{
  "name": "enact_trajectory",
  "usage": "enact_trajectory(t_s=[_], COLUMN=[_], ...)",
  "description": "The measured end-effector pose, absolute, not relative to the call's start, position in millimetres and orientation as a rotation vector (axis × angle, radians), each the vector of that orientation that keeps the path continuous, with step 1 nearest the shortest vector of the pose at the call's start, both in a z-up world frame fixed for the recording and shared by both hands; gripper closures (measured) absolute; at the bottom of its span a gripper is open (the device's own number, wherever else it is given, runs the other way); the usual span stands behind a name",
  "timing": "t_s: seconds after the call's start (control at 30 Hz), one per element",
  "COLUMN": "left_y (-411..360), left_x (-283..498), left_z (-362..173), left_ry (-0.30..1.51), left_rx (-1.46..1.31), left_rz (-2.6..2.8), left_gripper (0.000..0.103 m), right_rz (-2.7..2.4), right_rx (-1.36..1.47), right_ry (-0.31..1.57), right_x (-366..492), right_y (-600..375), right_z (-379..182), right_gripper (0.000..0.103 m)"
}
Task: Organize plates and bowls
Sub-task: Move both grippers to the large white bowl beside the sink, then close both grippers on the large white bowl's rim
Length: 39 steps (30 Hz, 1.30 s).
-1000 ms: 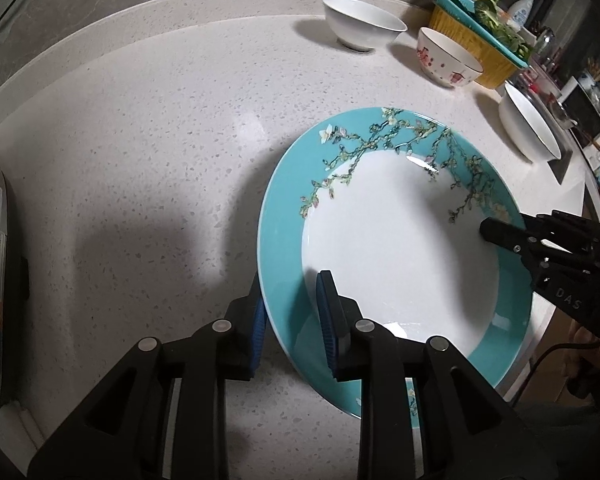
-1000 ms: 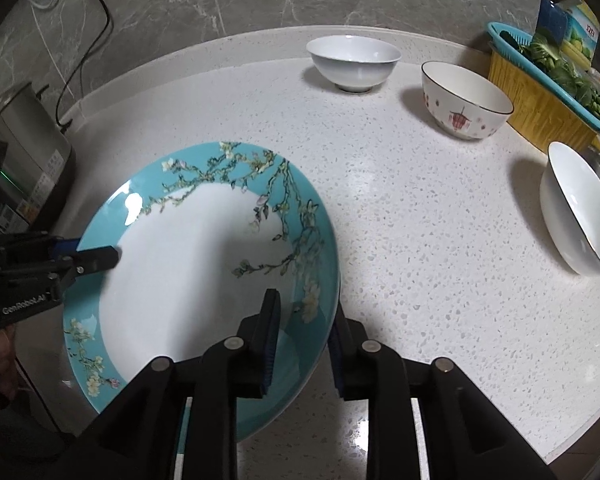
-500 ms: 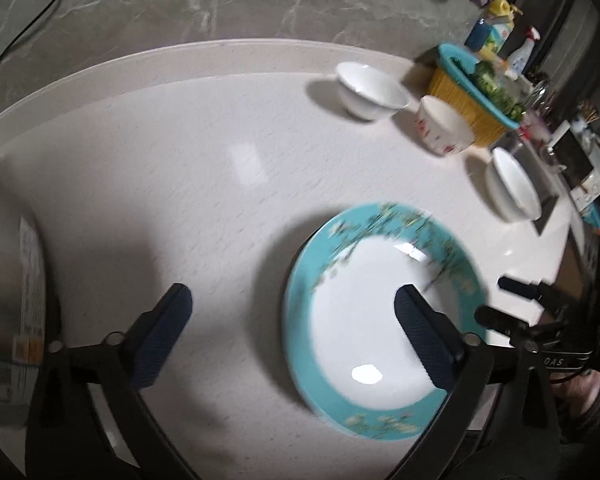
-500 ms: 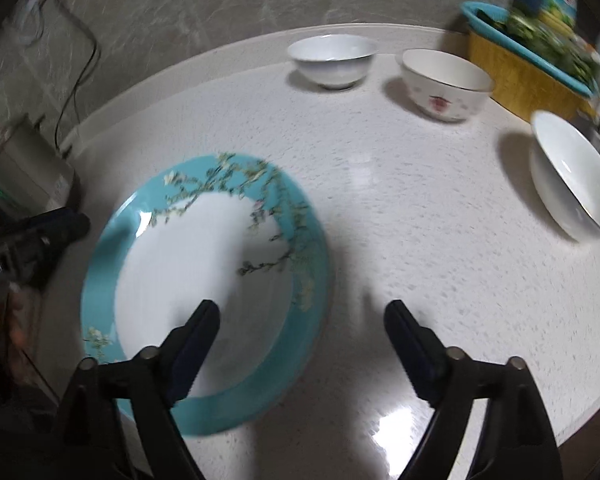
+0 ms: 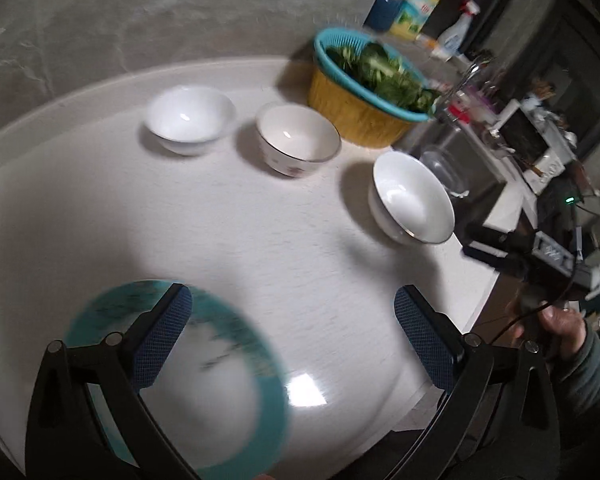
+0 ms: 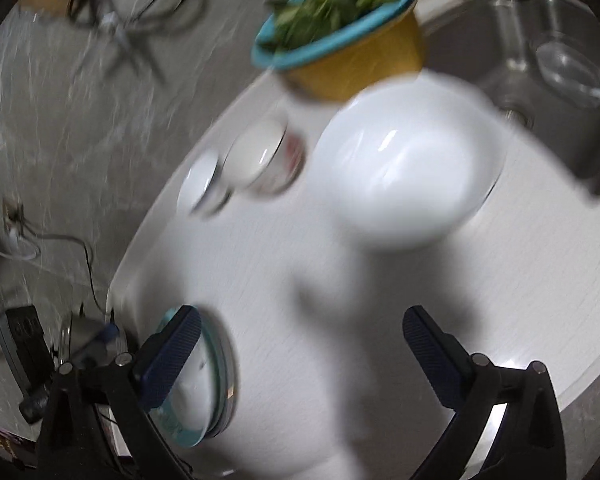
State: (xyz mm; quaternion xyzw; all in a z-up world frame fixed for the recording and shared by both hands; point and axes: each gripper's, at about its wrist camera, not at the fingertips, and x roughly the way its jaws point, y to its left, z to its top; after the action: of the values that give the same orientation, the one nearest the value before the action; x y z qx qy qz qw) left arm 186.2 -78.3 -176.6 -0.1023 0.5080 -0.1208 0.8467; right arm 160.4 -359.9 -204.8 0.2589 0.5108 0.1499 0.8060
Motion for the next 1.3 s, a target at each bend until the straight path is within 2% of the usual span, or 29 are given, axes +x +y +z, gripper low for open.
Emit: enact_trajectory(t_s=[0.23, 0.33, 0.53, 0.63, 0.73, 0.8, 0.83, 0.87, 0.93, 1.07, 1.1, 1.2, 1.23, 1.3], left_y=[-162, -192, -226, -226, -236, -237, -237, -239, -240, -243, -243, -250, -252, -258], left_x=[261, 283, 313, 315, 328, 332, 332, 333, 335, 337, 336, 336, 337, 337], left_z=[-215, -232, -254, -263, -272, -280, -285, -290, -299, -307, -308, -309, -309, -307], left_ry=[1.15, 1.168, 1.211, 1.219, 1.226, 1.245, 1.258, 1.271, 1.289, 1.299, 1.298, 1.286, 1.281, 1.271], left_rx=[-0.33, -0.304, -0.256, -0.234, -0.212, -0.209, -0.22, -0.226, -0.241, -0.274, -0.277, -0.28, -0.271, -0.256], left_rz=[-0.172, -0.146, -0.098, -0.06, -0.059, -0.057, -0.059, -0.061, -0.058, -0.07, -0.072, -0.08, -0.081, -0.087], left_gripper=[0.0, 0.001, 0.002, 0.004, 0.021, 0.041, 0.046, 0.053, 0.053, 0.053, 0.056, 0.075, 0.078, 0.089], right_rz=[0.324, 0.36, 0.416, 0.445, 0.485, 0.496, 0.503, 0.513, 0.519, 0.522, 0.52, 0.526, 0.529, 0.528], right_rx=[0.44, 0.401, 0.373, 0.373, 0.359, 0.337, 0.332, 0.33, 0.314, 0.303, 0.304, 0.292, 0.281, 0.27], right_ry=[1.141, 1.181, 1.252, 1.297, 1.329, 1.333, 1.337, 1.342, 1.359, 1.385, 1.389, 1.398, 1.4, 1.401], right_x=[224, 250, 278, 288, 294, 295, 297, 299, 301, 303, 302, 303, 303, 303], right_y=[-433, -445, -460, -461, -453, -449, -447, -445, -442, -440, -440, -439, -437, -435], right_z=[-204, -211, -235, -249, -257, -257, -258, -260, -264, -271, -272, -275, -275, -276], right_gripper=[0.002, 0.017, 0.025, 0.036, 0.04, 0.04, 0.042, 0.048, 0.052, 0.052, 0.052, 0.055, 0.059, 0.067])
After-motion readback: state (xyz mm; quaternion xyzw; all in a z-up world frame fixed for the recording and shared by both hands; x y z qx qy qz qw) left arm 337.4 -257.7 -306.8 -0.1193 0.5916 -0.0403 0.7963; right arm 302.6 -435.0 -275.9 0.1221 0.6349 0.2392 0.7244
